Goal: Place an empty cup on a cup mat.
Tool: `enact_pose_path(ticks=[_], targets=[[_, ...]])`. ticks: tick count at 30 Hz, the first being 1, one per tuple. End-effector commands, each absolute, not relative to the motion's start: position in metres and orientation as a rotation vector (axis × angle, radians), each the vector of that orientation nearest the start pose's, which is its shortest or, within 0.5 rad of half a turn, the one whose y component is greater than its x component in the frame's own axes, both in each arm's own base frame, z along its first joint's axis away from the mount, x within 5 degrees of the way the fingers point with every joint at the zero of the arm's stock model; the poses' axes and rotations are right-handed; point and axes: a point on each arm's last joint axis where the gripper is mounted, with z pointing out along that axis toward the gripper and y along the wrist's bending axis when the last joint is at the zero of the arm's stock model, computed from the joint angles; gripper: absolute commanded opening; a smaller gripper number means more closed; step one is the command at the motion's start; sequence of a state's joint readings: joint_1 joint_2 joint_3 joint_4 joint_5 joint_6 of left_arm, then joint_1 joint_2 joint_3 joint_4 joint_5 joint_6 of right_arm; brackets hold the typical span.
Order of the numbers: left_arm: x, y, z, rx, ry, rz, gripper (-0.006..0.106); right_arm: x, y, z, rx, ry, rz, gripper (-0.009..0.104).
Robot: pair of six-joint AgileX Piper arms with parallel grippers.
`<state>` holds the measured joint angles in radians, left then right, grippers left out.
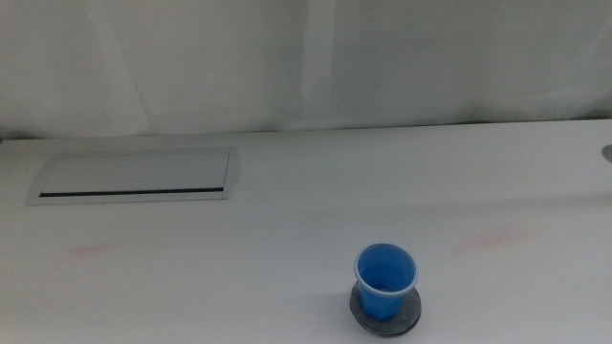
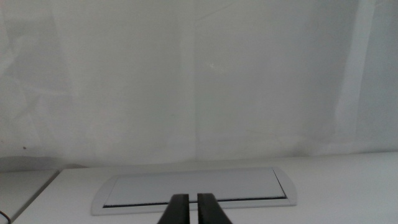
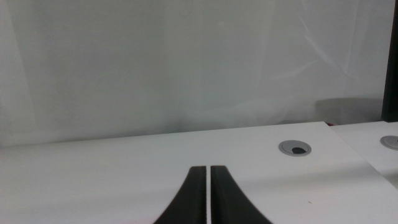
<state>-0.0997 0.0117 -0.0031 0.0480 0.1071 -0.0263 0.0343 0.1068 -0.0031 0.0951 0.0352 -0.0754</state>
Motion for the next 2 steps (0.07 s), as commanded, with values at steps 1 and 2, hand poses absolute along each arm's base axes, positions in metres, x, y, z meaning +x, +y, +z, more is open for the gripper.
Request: enact_pose_path(ticks=[1, 2], targets=[[0.0580, -0.0052, 0.1916, 0.087, 1.621, -0.059, -0.003, 0.0654, 0.0021, 0.1920, -0.014, 1.647, 0.034, -0.003], [0.0580, -0.0052, 0.1916, 0.087, 1.621, -0.059, -0.003, 0.0654, 0.0021, 0.1920, -0.014, 1.647, 0.034, -0.003]])
